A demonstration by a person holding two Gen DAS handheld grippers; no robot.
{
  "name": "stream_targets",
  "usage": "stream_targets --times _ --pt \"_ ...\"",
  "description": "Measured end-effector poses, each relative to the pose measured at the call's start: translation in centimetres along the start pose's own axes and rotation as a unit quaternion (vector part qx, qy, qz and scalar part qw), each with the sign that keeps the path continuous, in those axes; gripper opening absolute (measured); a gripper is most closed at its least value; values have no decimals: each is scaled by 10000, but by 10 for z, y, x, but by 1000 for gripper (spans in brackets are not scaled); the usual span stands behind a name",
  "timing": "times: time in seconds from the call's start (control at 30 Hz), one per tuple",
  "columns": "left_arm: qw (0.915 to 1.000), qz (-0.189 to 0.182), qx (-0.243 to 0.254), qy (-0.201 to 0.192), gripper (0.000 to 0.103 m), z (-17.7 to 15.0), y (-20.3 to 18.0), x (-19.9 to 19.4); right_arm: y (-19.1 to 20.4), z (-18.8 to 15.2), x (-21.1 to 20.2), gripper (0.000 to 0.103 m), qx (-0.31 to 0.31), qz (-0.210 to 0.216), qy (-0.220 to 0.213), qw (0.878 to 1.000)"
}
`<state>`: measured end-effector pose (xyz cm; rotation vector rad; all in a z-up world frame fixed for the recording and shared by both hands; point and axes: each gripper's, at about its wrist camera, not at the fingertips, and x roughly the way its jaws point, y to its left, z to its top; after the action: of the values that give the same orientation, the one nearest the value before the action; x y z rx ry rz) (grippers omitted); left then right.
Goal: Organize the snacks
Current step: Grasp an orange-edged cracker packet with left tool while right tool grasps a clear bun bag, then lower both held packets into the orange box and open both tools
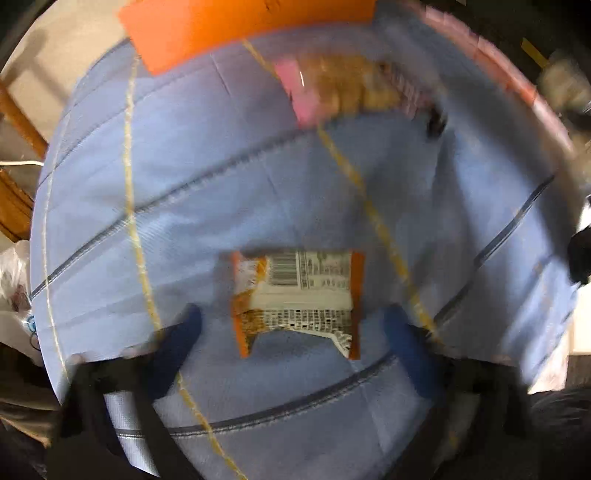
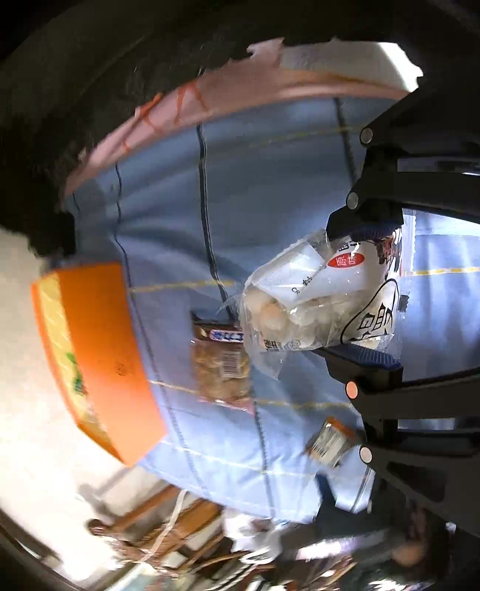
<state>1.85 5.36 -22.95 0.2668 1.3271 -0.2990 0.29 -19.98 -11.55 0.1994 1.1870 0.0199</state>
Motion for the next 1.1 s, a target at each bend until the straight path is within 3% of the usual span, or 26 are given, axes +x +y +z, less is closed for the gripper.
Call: stream_targets --times 0.03,0.1,0.23,0.4,0.53,0.67,0.73,0.83,0.93,1.0,1.1 --pt "9998 -152 -117 10 52 3 2 -2 1 -1 -4 47 26 -11 -56 10000" --pt "9988 -476 -73 123 50 9 1 -9 -2 -6 -15 47 92 -28 -110 9999" --pt "9991 -177 38 -382 50 26 -1 -39 -8 -3 -31 47 104 52 -251 9996" --pt "9960 62 -6 -890 50 64 1 -77 -1 26 -48 47 46 335 -632 9974" --pt "9898 465 -389 -1287 50 104 18 -108 10 86 -57 47 42 349 -1025 9941" --pt "9805 532 -1264 -1409 50 161 59 -126 22 171 -55 48 -203 558 -852 9946" --pt "9788 563 -1408 -1373 50 188 74 -133 31 214 -44 48 -399 498 -703 9955" --pt "9789 248 -1570 -1286 51 235 98 -140 47 274 -17 48 -538 703 -305 9956" --pt "9783 381 -1632 -1222 51 277 116 -140 63 310 -1 48 -777 335 -277 9960" --pt "9778 673 -1538 -1257 51 300 123 -143 67 327 10 48 -744 368 -213 9963" --pt "9774 697 -1559 -1248 51 325 130 -142 69 350 27 47 -643 433 -91 9969"
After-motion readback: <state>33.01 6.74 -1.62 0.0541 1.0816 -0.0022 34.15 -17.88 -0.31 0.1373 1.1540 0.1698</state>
